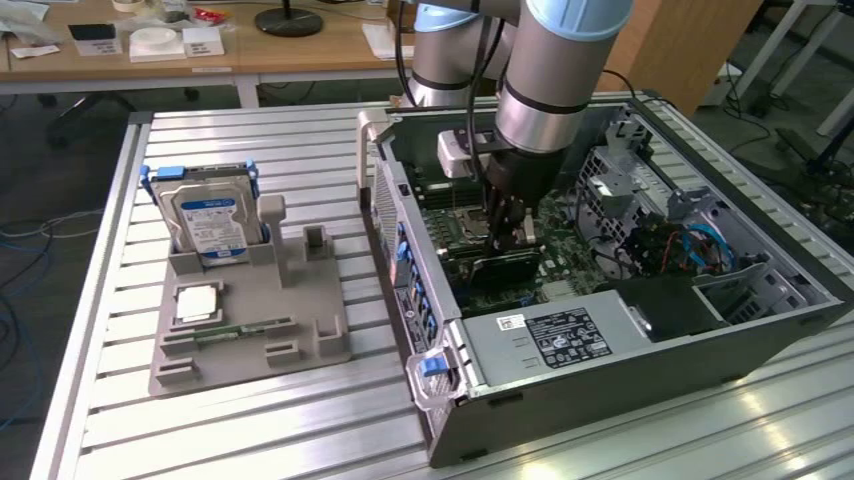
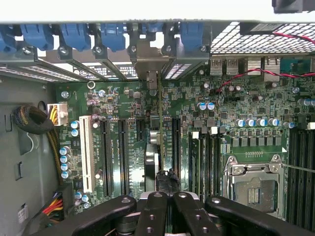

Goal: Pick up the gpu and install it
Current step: 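Press down on the gpu until it lock into place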

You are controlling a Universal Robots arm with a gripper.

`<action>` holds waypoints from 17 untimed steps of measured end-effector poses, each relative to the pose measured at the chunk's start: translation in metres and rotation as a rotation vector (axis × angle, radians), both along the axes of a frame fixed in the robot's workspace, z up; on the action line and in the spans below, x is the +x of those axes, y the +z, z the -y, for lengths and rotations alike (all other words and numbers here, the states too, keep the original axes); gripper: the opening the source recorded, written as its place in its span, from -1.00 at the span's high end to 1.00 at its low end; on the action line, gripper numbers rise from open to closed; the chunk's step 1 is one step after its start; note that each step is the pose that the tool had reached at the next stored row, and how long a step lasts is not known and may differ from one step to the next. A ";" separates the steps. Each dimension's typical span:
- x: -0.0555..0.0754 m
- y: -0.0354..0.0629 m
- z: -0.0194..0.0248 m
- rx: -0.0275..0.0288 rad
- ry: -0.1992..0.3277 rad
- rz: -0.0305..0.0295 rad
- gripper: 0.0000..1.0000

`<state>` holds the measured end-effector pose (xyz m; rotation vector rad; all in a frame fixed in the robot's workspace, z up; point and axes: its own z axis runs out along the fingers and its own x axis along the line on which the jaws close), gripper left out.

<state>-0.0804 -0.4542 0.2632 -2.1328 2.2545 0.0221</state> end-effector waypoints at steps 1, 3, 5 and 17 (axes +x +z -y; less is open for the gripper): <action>0.000 0.0022 0.0001 -0.0012 0.000 -0.0005 0.79; 0.000 0.0061 0.0001 -0.0015 0.000 -0.0006 0.79; 0.000 0.0104 0.0001 -0.0017 0.000 -0.0007 0.79; 0.000 0.0349 0.0000 -0.0038 0.000 -0.0007 0.79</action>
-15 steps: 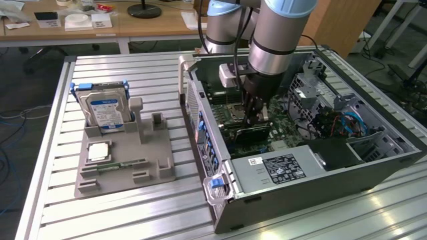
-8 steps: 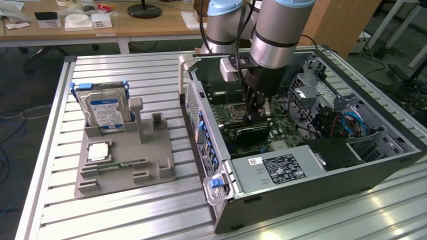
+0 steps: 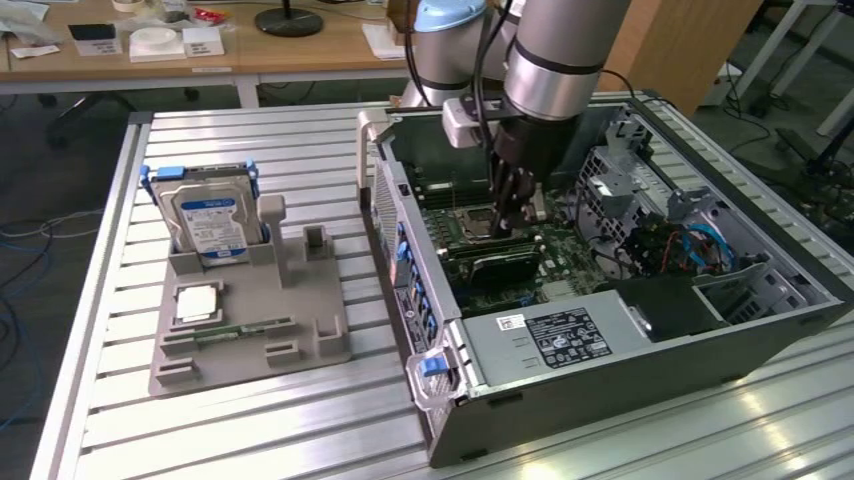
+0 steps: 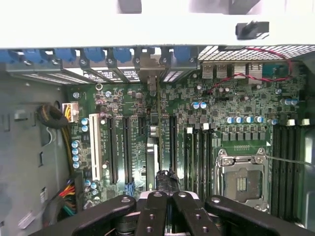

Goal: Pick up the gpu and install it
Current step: 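Press down on the gpu until it lock into place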

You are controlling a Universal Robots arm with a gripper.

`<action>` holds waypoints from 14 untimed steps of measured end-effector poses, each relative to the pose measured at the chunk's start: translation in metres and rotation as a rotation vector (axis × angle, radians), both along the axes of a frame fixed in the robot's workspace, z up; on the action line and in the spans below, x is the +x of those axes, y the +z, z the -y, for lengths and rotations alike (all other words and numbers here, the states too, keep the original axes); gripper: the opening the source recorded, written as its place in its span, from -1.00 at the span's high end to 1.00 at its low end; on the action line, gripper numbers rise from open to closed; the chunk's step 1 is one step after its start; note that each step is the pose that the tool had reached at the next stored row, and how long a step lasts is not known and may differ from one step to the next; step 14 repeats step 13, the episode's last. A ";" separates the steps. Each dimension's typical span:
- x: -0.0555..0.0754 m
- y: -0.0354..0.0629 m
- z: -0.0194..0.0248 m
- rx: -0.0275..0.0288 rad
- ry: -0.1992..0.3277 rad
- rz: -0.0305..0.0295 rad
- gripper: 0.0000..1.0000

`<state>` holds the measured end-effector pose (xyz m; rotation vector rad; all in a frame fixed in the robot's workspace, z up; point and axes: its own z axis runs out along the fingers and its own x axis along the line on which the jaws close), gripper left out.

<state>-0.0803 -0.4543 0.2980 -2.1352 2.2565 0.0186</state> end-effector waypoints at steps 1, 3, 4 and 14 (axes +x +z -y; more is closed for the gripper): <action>0.000 0.0025 0.0000 -0.0005 0.000 0.0000 0.79; 0.000 0.0071 -0.0001 -0.0016 0.000 0.0001 0.79; 0.000 0.0092 -0.0001 -0.0024 0.000 0.0000 0.79; 0.000 0.0131 -0.0001 -0.0055 0.000 0.0000 0.79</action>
